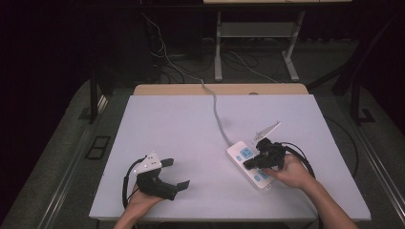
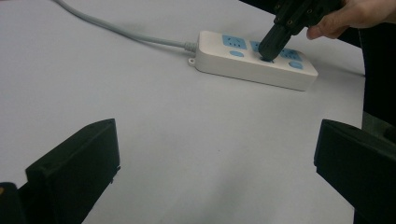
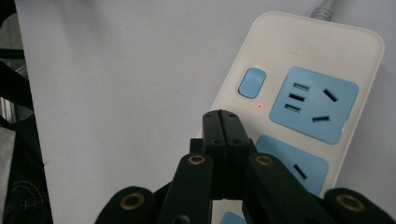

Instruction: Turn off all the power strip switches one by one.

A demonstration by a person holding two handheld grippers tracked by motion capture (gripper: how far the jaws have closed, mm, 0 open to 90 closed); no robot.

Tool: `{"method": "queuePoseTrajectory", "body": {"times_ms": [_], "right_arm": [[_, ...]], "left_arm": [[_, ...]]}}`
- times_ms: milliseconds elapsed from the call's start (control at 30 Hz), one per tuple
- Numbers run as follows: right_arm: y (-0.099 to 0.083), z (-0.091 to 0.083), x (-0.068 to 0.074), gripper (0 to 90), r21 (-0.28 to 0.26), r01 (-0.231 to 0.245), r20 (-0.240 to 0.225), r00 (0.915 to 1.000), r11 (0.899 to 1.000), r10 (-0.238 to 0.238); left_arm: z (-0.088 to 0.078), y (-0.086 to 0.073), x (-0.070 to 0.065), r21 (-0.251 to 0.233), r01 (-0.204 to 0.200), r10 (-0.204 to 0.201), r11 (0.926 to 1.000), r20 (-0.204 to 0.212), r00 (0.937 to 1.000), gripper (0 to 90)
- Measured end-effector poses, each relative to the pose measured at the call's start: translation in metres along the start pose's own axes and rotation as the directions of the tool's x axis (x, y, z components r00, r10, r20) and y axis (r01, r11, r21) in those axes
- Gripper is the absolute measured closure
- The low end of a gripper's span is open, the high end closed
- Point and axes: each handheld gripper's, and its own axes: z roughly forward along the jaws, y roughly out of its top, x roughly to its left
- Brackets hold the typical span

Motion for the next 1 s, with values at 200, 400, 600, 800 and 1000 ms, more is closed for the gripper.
{"method": "queuePoseTrajectory", "body": {"times_ms": [200,400,600,800,1000], "right_arm": [[0.000,0.000,0.001,90.0,-0.002,0.016,0.007,0.9998,1.000,-0.016],[0.000,-0.001,0.001,90.0,-0.002,0.031,0.008,0.9995,1.000,-0.031],[0.002,0.000,0.004,90.0,0.010,0.041,0.023,0.9989,0.999,-0.041],[0.001,-0.005,0.001,90.0,-0.005,0.034,0.016,0.9993,0.999,-0.034],[0.001,-0.015,-0.005,90.0,-0.047,0.008,-0.001,1.0000,0.999,-0.008]], "left_arm": [[0.000,0.000,0.001,0.001,0.000,0.000,1.0000,-0.001,1.0000,0.0],[0.000,0.000,0.002,0.002,0.003,-0.003,1.0000,0.000,1.0000,0.0],[0.000,0.000,0.002,0.003,0.001,-0.001,1.0000,0.001,1.0000,0.0],[0.000,0.000,0.003,0.004,0.001,-0.001,1.0000,-0.001,1.0000,0.0],[0.001,0.000,0.003,0.003,0.003,-0.003,1.0000,-0.001,1.0000,0.0]]}}
